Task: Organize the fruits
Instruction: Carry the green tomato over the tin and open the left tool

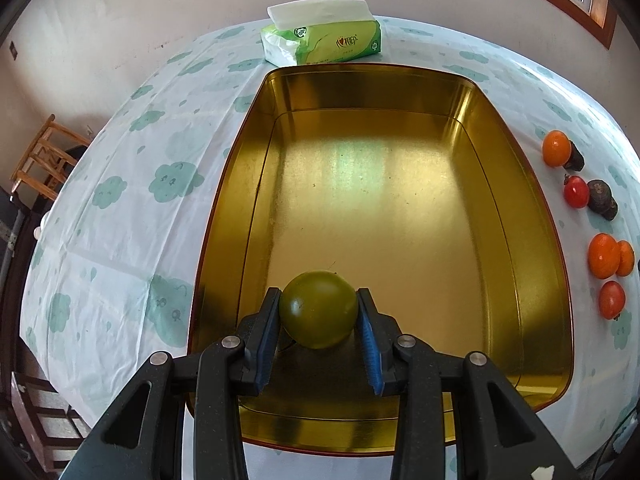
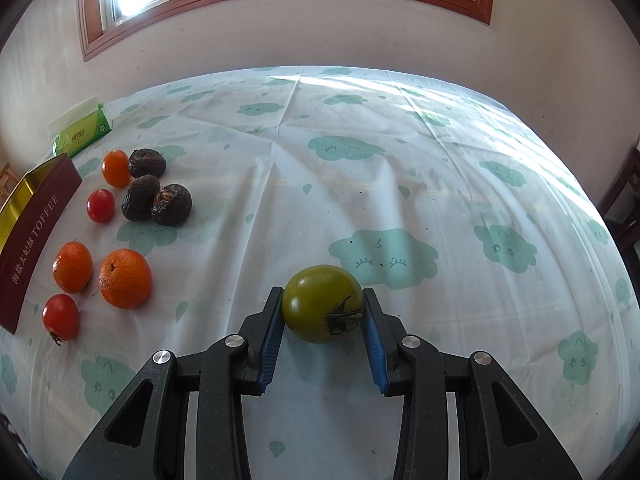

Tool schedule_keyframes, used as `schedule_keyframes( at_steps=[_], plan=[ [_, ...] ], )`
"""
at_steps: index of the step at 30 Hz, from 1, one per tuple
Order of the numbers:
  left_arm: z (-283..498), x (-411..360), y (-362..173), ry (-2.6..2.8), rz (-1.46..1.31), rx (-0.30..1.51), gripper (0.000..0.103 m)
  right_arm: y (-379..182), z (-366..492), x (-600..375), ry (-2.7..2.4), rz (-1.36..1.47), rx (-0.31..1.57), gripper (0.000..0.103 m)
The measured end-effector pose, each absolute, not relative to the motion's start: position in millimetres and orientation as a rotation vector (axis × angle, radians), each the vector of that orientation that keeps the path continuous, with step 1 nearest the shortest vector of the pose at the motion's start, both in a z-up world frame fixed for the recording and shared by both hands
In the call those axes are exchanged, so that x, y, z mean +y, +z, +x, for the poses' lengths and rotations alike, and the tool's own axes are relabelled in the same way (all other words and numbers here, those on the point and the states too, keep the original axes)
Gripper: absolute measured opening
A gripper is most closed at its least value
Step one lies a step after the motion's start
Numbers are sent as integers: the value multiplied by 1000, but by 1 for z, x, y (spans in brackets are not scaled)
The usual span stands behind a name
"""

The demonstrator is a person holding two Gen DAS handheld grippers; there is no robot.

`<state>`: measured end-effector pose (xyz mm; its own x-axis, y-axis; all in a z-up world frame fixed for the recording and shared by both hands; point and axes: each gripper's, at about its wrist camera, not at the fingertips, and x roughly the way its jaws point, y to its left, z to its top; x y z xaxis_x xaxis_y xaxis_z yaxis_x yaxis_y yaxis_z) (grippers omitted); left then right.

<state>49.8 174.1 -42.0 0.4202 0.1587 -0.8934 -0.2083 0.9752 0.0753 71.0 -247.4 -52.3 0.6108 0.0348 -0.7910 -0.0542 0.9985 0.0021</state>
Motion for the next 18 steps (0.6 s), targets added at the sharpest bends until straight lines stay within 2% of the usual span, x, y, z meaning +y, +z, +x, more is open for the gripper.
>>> schedule_keyframes(
  at_steps=[18],
  plan=[
    [49,174,-41,230,-47,1122,34,-52,71,-247,51,-23,913,39]
  ],
)
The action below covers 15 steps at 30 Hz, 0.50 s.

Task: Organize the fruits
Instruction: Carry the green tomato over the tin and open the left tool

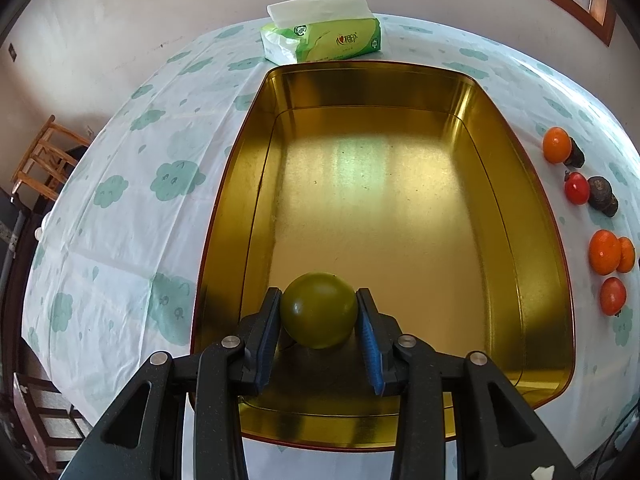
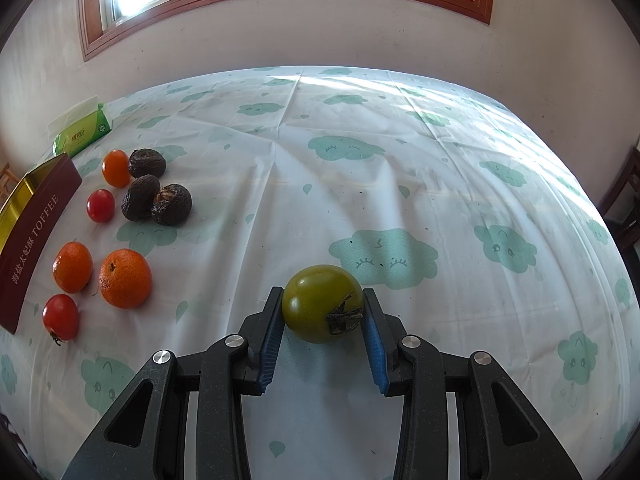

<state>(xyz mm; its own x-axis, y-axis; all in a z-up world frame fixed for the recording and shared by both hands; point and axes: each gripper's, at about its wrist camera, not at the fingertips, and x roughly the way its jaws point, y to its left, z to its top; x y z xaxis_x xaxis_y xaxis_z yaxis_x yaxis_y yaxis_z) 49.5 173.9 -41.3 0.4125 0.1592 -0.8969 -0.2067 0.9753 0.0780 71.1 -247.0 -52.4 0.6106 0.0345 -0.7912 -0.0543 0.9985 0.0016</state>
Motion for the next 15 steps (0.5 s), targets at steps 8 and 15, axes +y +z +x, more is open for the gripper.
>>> schedule_keyframes(
  at_steps=[8,15],
  plan=[
    [42,175,-29,209,-87,1093,36,-52,71,-247,51,-23,913,39],
    [29,174,-11,165,-140,1047,40,-52,71,-247,51,-23,913,38]
  ],
)
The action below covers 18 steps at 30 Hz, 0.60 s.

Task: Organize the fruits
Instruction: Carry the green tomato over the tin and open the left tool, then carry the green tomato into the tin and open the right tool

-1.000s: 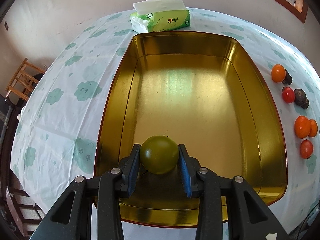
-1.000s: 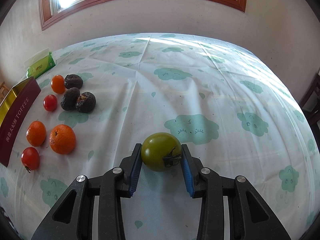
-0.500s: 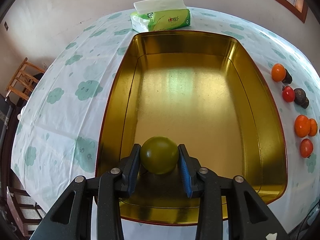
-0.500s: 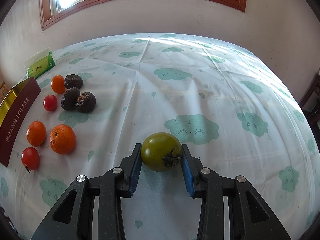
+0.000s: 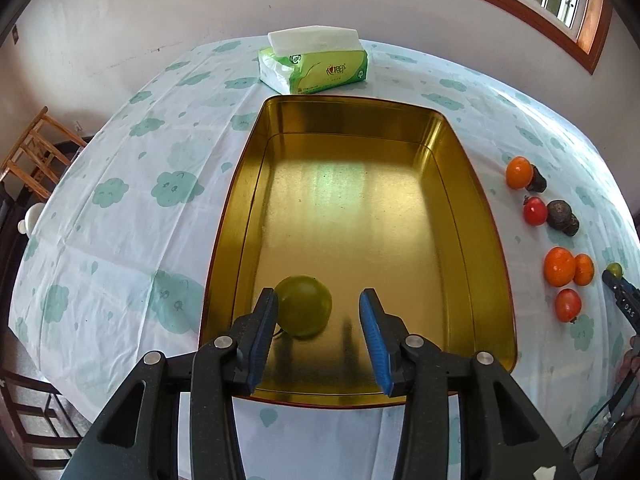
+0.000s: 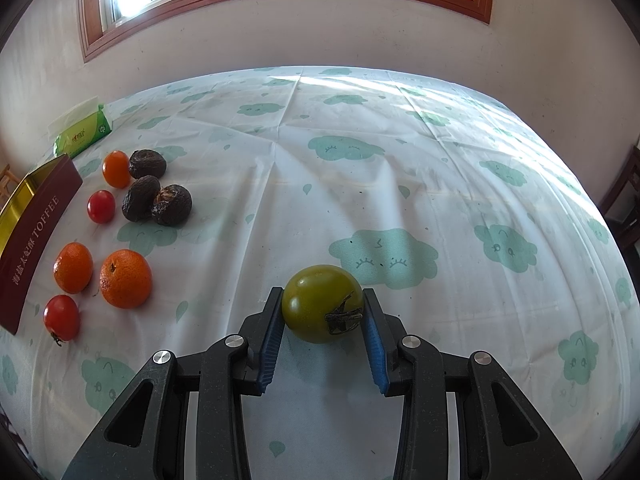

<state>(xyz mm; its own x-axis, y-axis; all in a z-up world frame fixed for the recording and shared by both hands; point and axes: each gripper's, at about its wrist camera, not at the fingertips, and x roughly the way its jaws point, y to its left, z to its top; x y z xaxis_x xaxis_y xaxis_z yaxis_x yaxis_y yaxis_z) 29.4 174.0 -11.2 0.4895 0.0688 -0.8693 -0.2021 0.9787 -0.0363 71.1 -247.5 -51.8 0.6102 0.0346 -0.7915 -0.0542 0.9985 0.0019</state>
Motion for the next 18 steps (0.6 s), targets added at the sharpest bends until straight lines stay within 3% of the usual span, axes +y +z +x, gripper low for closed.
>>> schedule_keyframes(
  at_steps=[4,11,18],
  plan=[
    [23,175,-7,164,-169,1037,48,-52,71,-248,52,-23,913,38],
    [13,182,-6,187,-183,1021,51,-48,72,-248,48,-22,910,38],
    [4,186,-1,205,-177,973,64,-10,68,-230,101,-1,838,38]
  ],
)
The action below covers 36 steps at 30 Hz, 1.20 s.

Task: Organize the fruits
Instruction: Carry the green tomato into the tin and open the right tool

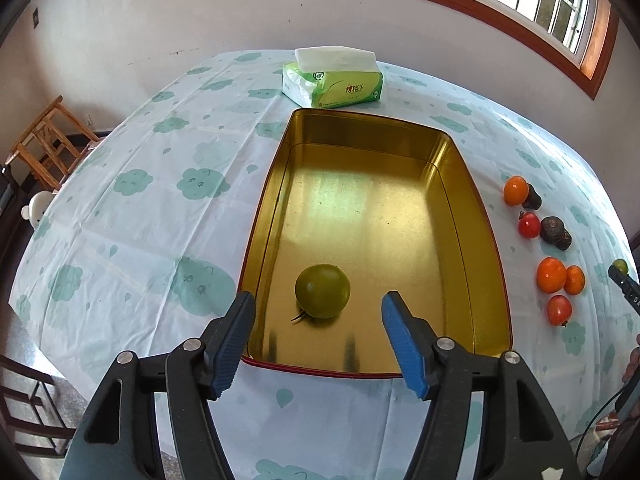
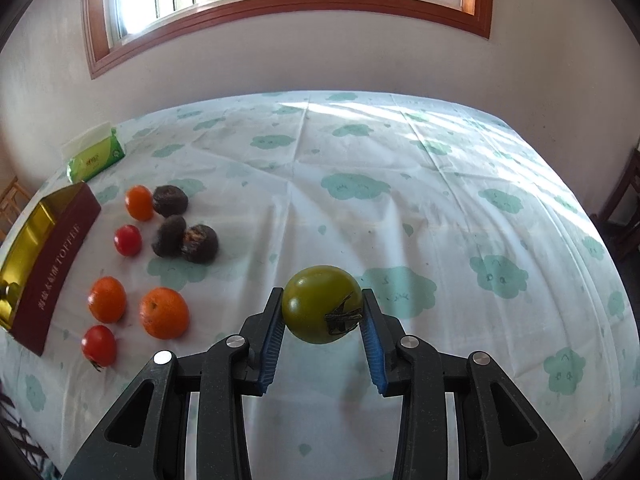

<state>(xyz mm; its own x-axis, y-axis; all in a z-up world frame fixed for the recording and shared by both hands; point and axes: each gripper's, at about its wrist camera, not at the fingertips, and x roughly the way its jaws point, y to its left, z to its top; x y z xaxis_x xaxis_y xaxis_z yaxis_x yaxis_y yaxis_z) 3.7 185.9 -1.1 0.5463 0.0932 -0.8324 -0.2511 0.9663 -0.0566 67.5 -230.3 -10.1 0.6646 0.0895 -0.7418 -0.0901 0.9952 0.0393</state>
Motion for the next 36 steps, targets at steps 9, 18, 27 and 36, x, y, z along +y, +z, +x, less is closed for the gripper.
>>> schedule_keyframes(
  at_steps=[9,18,27,36],
  plan=[
    [-8,191,4,241,-160,942,74,27,63,-123,387,-57,794,38],
    [-21,213,6,319,-168,933,84,27,45,-13,629,-152,809,38],
    [-34,244,3,391,-222,935,88,13,36,55,736,-261,843,38],
    [-46,270,1,441,-273,930,89,-10,42,84,757,-323,902,38]
  ],
)
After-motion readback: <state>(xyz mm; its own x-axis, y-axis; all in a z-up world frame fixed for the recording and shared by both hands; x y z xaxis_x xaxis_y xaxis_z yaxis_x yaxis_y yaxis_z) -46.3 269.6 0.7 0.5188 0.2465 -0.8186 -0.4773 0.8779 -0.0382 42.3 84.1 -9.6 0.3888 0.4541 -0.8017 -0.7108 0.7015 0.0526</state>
